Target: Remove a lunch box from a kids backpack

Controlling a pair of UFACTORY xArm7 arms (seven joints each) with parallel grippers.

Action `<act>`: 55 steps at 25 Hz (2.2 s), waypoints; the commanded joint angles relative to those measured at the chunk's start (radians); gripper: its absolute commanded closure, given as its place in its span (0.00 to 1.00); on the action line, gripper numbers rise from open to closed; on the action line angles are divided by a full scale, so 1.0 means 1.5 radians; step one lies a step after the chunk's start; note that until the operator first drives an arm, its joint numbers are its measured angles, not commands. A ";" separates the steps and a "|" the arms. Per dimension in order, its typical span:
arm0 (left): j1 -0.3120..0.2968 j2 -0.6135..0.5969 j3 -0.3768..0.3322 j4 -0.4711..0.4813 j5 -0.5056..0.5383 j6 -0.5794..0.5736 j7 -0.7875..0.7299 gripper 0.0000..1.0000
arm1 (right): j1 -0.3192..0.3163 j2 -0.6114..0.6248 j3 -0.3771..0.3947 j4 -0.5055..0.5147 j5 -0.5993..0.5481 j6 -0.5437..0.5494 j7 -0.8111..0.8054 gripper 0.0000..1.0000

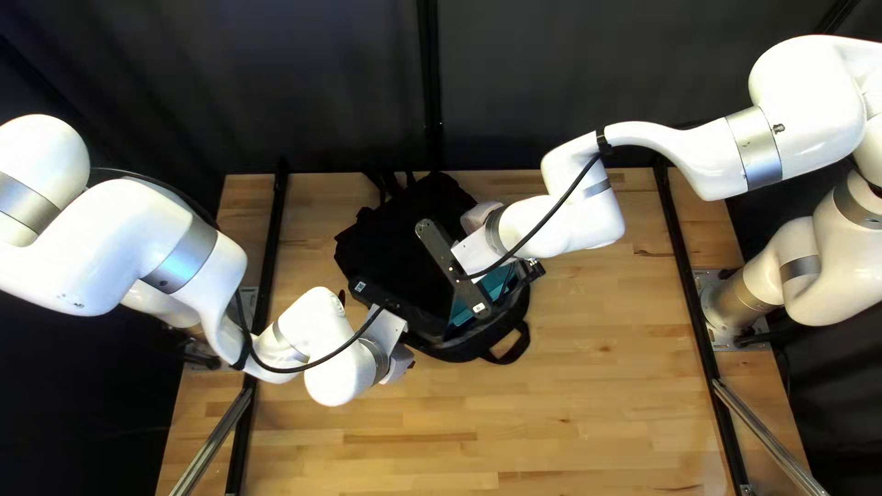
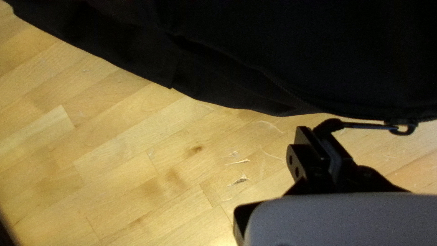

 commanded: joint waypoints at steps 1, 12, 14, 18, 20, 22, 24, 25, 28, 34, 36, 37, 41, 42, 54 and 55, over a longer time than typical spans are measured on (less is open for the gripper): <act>-0.001 -0.006 -0.001 -0.005 -0.001 0.002 0.000 1.00 | 0.000 -0.006 0.000 -0.003 0.001 0.004 0.001 1.00; -0.013 -0.028 -0.011 -0.009 -0.028 0.025 0.007 1.00 | -0.002 -0.009 -0.002 -0.006 0.002 0.008 0.002 1.00; -0.013 -0.041 -0.010 -0.027 -0.030 0.020 0.004 1.00 | -0.002 -0.012 -0.002 -0.010 0.002 0.007 0.002 1.00; -0.013 -0.057 -0.009 -0.044 -0.038 0.021 0.003 1.00 | -0.002 -0.017 -0.002 -0.017 0.003 0.006 0.004 1.00; -0.012 -0.061 -0.007 -0.050 -0.040 0.020 0.004 1.00 | -0.002 -0.017 -0.002 -0.017 0.003 0.006 0.004 1.00; -0.010 -0.067 -0.004 -0.060 -0.038 0.015 0.004 1.00 | -0.002 -0.017 -0.002 -0.018 0.002 0.005 0.005 1.00; -0.006 -0.079 0.000 -0.073 -0.038 0.012 0.006 1.00 | -0.003 -0.017 -0.002 -0.020 0.002 0.003 0.005 1.00; -0.006 -0.081 0.002 -0.076 -0.038 0.011 0.007 1.00 | -0.003 -0.017 -0.003 -0.020 0.002 0.003 0.005 1.00; -0.001 -0.101 0.009 -0.094 -0.039 0.010 0.017 1.00 | -0.003 -0.018 -0.003 -0.022 0.003 0.002 0.004 1.00; 0.005 -0.131 0.020 -0.112 -0.042 0.022 0.036 1.00 | -0.004 -0.021 -0.003 -0.024 0.005 0.002 0.001 1.00; 0.007 -0.141 0.023 -0.120 -0.043 0.023 0.039 1.00 | -0.004 -0.023 -0.003 -0.026 0.005 0.002 0.001 1.00; 0.007 -0.145 0.024 -0.124 -0.044 0.024 0.040 1.00 | -0.004 -0.024 -0.003 -0.027 0.005 0.002 0.000 1.00; 0.013 -0.162 0.030 -0.145 -0.038 0.018 0.040 1.00 | -0.005 -0.026 -0.003 -0.030 0.004 0.000 0.000 1.00; 0.014 -0.162 0.031 -0.147 -0.037 0.016 0.040 1.00 | -0.005 -0.027 -0.003 -0.031 0.004 -0.001 0.000 1.00; 0.014 -0.202 0.027 -0.158 -0.035 0.038 0.039 0.00 | -0.007 -0.037 -0.006 -0.047 -0.001 -0.011 0.001 1.00; 0.011 -0.201 0.024 -0.151 -0.038 0.046 0.040 0.00 | -0.008 -0.035 -0.006 -0.045 -0.001 -0.012 0.000 1.00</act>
